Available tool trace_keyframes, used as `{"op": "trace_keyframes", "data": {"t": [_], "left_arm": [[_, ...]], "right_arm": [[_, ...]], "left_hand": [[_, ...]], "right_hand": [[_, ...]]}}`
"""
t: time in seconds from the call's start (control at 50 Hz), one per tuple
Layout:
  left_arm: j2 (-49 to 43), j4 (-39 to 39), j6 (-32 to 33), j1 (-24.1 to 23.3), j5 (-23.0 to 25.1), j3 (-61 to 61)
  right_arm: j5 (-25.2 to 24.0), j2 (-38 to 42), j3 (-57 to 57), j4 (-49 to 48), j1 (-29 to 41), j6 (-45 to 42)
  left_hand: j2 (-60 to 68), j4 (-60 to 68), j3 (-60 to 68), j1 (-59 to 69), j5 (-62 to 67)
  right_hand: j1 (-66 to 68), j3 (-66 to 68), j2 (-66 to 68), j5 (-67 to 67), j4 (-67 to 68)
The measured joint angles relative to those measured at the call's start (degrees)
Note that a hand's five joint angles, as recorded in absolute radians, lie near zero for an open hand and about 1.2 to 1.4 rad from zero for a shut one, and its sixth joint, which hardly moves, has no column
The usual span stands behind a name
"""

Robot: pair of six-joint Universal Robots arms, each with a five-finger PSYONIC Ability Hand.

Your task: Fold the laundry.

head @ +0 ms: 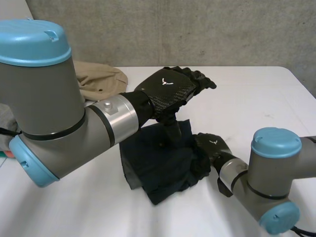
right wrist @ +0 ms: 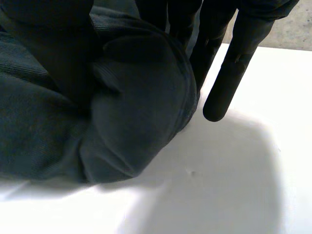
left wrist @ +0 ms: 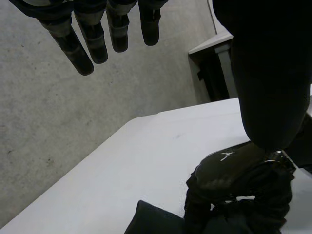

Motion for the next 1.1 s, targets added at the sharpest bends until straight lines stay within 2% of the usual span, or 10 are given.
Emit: {"op": "trace_keyframes", "data": {"t": [0.16,0.22,0.38,0.56,0.66,0.82,1.04,1.08,1.1], "left_arm": [[0.03,0.14,-0.07,0.81,0.12,0.04],[-0.28,0.59,-0.09,0.95,0.17,0.47],[-1.7,1.8,-0.1,0.8,0.08,2.67],[-4.88,1.21,-0.11,-0.17,-0.03,7.24],[-6.07,0.83,-0.09,-1.22,-0.16,8.49],[-6.89,0.85,0.14,-2.89,-0.27,8.45],[-7.37,0.88,0.25,-3.67,-0.27,8.62],[-7.37,0.89,0.22,-3.64,-0.27,8.68],[-7.36,0.89,0.2,-3.62,-0.27,8.69]], "right_arm": [[-1.92,4.93,-8.81,0.29,-3.14,-0.29],[-1.61,8.45,-16.32,0.3,-5.81,-0.22],[5.25,19.41,-39.4,5.17,-13.07,0.15],[15.03,36.84,-74.15,17.61,-22.93,-0.35],[13.79,44.76,-87.34,21.44,-28.33,-2.88],[8.69,47.96,-88.6,21.36,-35.08,-5.91],[8.43,48.69,-88.55,20.68,-40.47,-10.72],[8.74,48.68,-88.66,20.62,-40.94,-11.95],[8.82,48.66,-88.66,20.57,-41.04,-12.36]], "left_hand": [[0.0,-0.01,0.0,0.0,0.0],[0.0,-0.01,0.0,0.0,0.0],[0.0,-0.01,0.0,0.0,0.0],[0.0,-0.01,0.0,0.0,0.0],[0.0,-0.01,0.0,0.0,0.0],[0.0,-0.01,0.0,0.0,0.0],[0.0,-0.01,0.0,0.0,0.0],[0.0,-0.01,0.0,0.0,0.0],[0.0,-0.01,0.0,0.0,0.0]], "right_hand": [[2.58,2.1,1.81,-0.01,0.52],[3.9,2.1,1.8,0.0,0.53],[4.2,2.1,1.81,0.94,0.57],[4.2,2.1,1.81,1.69,0.75],[4.2,2.1,1.8,1.69,0.76],[4.14,2.1,1.8,1.69,0.76],[4.14,2.71,1.81,1.69,0.76],[2.11,-0.9,-2.26,-0.44,-3.55],[-3.48,-8.15,-8.72,-6.0,-10.84]]}}
